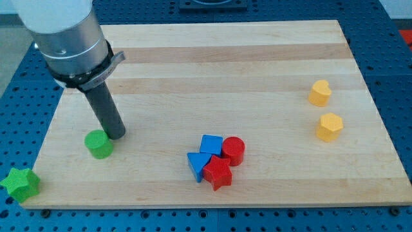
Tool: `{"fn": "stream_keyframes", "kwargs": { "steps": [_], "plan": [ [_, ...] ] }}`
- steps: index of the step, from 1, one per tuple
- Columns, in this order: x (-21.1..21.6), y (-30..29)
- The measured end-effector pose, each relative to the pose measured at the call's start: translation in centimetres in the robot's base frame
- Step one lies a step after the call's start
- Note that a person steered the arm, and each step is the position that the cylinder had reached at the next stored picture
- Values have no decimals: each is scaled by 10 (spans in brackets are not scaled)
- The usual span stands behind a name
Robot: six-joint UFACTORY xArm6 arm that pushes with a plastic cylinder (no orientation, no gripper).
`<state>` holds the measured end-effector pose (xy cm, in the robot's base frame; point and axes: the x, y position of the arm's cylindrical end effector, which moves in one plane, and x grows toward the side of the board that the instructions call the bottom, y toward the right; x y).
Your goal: Push the green circle to the green star
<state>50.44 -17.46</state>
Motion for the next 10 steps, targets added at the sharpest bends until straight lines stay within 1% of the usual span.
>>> {"fn": "stream_keyframes", "kwargs": {
  "steps": [2, 7, 10],
  "plan": [
    [26, -2],
    [49, -47],
    [58, -61]
  ]
}}
